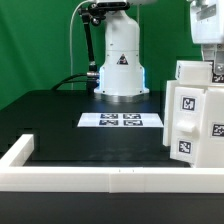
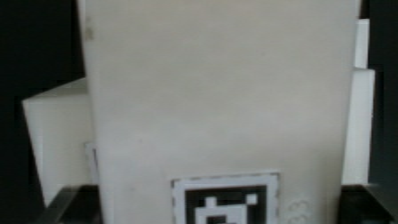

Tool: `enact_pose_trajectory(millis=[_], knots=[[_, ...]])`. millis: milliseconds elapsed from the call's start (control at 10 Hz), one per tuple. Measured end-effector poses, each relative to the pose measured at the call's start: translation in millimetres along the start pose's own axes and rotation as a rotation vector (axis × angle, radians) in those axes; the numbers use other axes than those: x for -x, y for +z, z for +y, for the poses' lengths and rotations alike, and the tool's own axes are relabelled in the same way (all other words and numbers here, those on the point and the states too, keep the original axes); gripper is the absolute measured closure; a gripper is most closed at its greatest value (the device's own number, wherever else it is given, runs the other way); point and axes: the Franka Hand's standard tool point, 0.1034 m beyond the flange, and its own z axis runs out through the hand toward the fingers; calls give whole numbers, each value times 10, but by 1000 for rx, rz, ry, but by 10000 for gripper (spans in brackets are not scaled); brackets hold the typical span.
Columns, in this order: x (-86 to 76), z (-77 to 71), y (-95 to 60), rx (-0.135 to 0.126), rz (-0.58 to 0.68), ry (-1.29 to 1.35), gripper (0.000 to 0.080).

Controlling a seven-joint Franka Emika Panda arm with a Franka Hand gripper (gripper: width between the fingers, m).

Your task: Assemble cabinet

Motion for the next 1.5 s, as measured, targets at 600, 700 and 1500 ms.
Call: enact_pose_trajectory(millis=[600, 700, 1500], knots=[[165, 45, -8, 18, -83, 147, 21], [189, 40, -35, 14, -87, 137, 4], [312, -15, -145, 31, -102, -252, 2]])
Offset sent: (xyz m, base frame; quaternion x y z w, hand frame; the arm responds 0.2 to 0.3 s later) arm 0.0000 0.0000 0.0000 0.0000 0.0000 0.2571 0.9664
